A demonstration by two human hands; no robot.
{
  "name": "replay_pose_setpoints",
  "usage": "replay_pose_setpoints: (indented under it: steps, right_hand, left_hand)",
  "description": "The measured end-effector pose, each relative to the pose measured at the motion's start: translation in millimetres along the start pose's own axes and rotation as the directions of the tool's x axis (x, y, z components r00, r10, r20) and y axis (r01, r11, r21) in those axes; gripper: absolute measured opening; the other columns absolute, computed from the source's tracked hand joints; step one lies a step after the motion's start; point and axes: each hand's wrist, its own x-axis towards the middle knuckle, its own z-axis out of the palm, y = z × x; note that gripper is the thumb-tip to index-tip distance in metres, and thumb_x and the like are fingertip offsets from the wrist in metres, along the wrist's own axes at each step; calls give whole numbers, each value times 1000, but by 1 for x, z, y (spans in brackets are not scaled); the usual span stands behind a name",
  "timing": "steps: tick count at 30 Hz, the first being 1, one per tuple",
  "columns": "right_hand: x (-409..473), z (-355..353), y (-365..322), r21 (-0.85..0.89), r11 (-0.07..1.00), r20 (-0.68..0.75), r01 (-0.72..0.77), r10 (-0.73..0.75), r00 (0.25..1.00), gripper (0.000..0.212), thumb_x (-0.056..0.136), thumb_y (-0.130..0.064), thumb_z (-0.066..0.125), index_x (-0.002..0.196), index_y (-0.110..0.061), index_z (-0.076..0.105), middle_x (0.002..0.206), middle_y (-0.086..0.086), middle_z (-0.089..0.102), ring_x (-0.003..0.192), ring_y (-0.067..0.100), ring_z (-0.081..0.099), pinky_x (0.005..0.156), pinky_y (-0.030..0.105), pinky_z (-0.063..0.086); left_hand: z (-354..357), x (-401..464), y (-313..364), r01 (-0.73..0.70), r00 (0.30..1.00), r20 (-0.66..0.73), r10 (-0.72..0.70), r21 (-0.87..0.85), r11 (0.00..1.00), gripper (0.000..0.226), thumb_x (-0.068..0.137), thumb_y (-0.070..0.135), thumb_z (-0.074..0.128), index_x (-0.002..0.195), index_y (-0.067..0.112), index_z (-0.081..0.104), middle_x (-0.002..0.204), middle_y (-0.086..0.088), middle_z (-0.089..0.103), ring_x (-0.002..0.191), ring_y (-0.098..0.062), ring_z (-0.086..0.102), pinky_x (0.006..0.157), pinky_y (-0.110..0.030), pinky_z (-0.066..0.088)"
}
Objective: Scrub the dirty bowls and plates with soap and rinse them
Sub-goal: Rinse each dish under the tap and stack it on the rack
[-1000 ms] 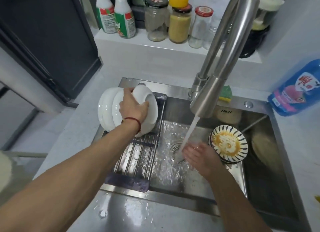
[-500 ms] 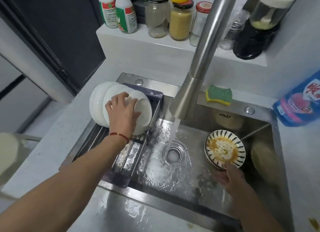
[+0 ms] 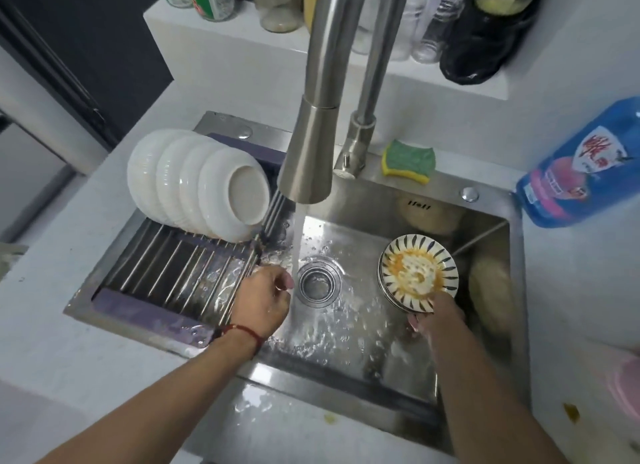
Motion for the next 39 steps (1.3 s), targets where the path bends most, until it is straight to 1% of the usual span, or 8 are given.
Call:
replay_pose_setpoints:
  steps: [4,15,22,26,28,33,36,39]
  right_hand:
    - [9,-7,4,28,1000,-23,11,-10,1000,51,90,0,64,139,-8,50,136,15,55,118,30,59,71,32,56]
    - [-28,1,20,-180,898,27,402,-404,914,38,90,11,57,124,-6,62,118,15,68,90,25,69,76,37,60]
    - [-50,21,63,-341,875,352,343,-220,910,22,90,6,65,105,-8,72,92,12,77,76,23,72,61,35,58]
    - [-55,30,72,-487,795,446,362,-131,885,18,90,3,66,105,-2,74,97,16,78,79,28,74,76,44,60]
    - [-54,35,78,-585,645,483,493,-212,850,13,90,-4,68,100,-8,75,100,16,77,83,31,74,80,48,62]
    - [-49,65,109,-636,-539,771,552,-427,472,72,97,-20,57,159,-8,23,166,15,22,152,36,22,121,50,28]
    - [-56,97,124,-555,-562,816,614,-223,534,70,108,-44,29,163,-14,-2,171,9,-9,157,32,-15,127,53,-3]
    - [-56,105,135,-340,-493,913,801,33,408,63,110,-41,23,163,-28,-8,171,1,-14,155,23,-20,128,51,-4]
  left_hand:
    - [8,-3,-3,175,979,124,-162,-104,979,28,90,-6,62,85,20,69,85,5,74,81,-11,69,83,-30,59]
    - [17,11,-27,398,891,314,-329,-191,897,13,103,20,59,93,17,67,93,-9,74,80,-25,67,79,-40,61]
    - [18,18,-4,648,751,563,-344,-532,545,37,105,44,54,104,10,68,98,-14,77,86,-29,76,97,-49,58]
    - [14,21,-10,663,747,516,-419,-629,406,38,107,45,47,118,15,67,111,-14,75,100,-34,74,84,-51,64]
    - [15,20,-13,654,749,486,-450,-648,389,27,110,34,46,117,16,65,115,-13,72,101,-32,73,73,-44,66]
    - [32,10,-15,602,789,386,-478,-641,476,23,111,24,44,105,18,66,106,-15,74,100,-37,73,84,-58,62]
    - [56,12,-28,586,798,361,-483,-654,479,25,107,25,49,99,16,71,98,-16,77,98,-40,74,87,-62,60]
    - [76,28,-45,598,771,356,-528,-688,411,26,98,27,52,88,18,74,92,-17,78,94,-38,76,88,-63,60]
